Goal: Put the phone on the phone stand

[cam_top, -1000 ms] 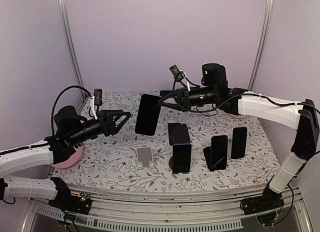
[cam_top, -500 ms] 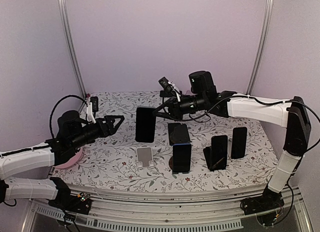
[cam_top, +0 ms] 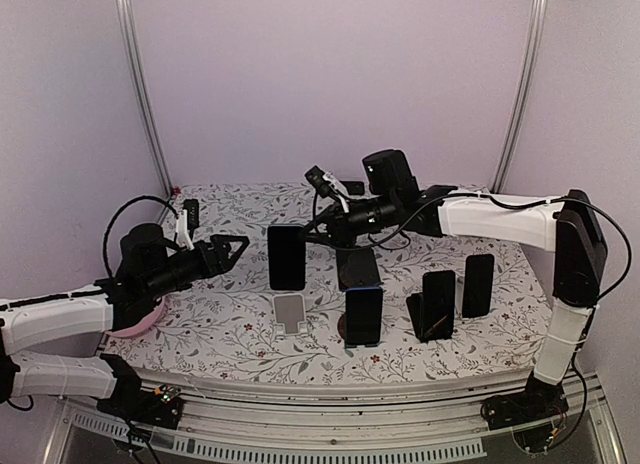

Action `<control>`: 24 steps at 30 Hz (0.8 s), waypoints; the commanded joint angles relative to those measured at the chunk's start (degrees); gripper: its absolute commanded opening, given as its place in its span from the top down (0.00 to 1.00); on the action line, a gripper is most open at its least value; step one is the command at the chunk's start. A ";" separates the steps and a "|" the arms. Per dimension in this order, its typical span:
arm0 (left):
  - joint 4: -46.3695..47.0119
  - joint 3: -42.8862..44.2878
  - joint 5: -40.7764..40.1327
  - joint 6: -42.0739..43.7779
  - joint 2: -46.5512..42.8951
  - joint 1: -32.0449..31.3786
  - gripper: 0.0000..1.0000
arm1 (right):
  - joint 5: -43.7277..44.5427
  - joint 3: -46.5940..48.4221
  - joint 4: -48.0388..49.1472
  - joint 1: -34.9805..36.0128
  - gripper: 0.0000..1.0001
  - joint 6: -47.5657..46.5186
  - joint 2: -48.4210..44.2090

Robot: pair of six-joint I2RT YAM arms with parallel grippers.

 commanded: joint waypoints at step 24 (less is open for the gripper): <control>2.44 -2.63 3.84 0.17 -0.35 1.83 0.21 | -3.06 6.40 -1.54 0.52 0.98 -4.56 6.43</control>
